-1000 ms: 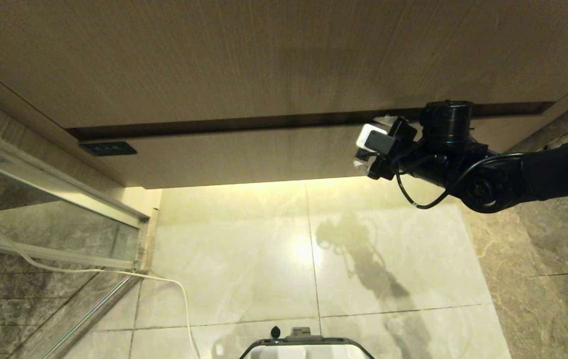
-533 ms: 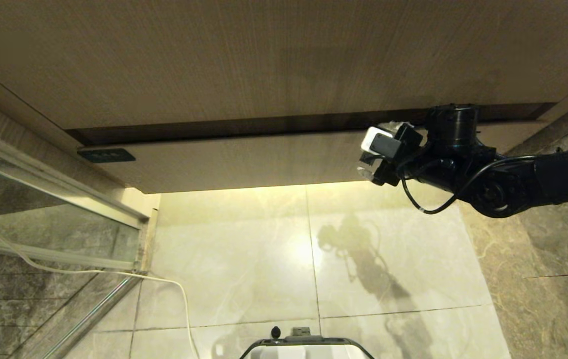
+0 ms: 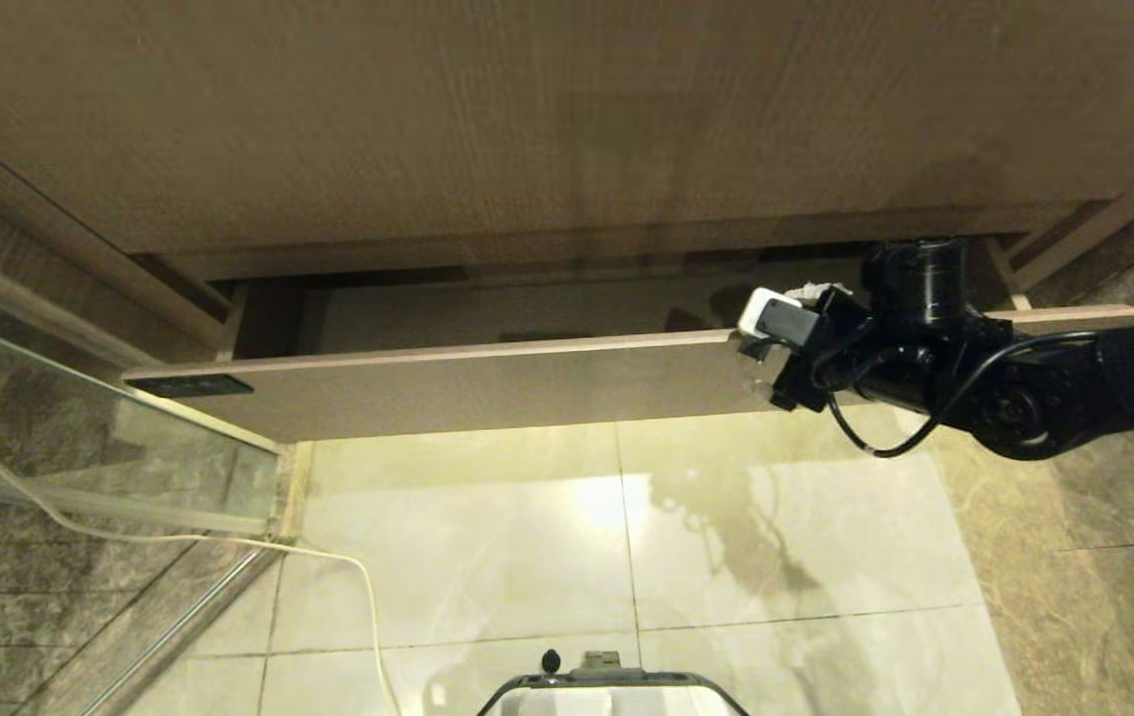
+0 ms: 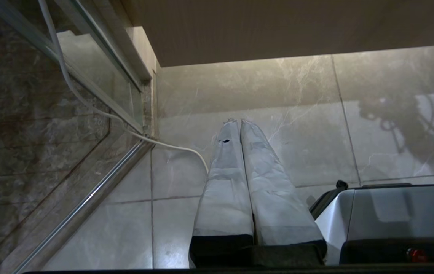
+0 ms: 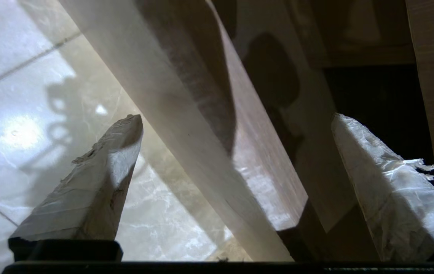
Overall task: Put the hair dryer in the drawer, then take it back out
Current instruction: Pull open the drawer
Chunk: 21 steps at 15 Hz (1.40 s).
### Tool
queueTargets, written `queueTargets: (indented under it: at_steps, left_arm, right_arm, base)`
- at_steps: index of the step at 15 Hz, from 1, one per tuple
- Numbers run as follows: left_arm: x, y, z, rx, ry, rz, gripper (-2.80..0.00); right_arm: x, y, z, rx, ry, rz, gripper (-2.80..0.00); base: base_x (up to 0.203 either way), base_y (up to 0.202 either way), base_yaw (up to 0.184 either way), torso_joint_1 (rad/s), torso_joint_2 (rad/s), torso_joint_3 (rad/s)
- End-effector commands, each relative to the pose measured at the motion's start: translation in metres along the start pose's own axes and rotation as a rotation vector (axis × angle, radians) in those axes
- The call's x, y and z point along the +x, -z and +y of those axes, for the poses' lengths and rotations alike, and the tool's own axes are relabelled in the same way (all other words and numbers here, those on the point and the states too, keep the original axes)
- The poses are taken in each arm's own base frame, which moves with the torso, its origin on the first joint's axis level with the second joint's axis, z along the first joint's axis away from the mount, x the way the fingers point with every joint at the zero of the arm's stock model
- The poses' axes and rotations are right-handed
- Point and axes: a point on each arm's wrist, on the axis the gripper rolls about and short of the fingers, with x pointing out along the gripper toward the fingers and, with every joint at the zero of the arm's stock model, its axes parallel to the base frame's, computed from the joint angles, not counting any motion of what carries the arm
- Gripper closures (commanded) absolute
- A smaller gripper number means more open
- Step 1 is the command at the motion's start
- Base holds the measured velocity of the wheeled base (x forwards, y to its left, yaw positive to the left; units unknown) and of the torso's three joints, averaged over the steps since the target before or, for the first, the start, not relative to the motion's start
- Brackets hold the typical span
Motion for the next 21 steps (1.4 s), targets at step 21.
queueTargets:
  at_steps: [21]
  left_arm:
    - [0.000, 0.000, 0.000, 0.000, -0.001, 0.001, 0.00]
  right_arm:
    - [-0.325, 0.077, 0.054, 0.535, 0.240, 0.242, -2.80]
  base:
    - [0.000, 0.000, 0.000, 0.000, 0.00, 0.000]
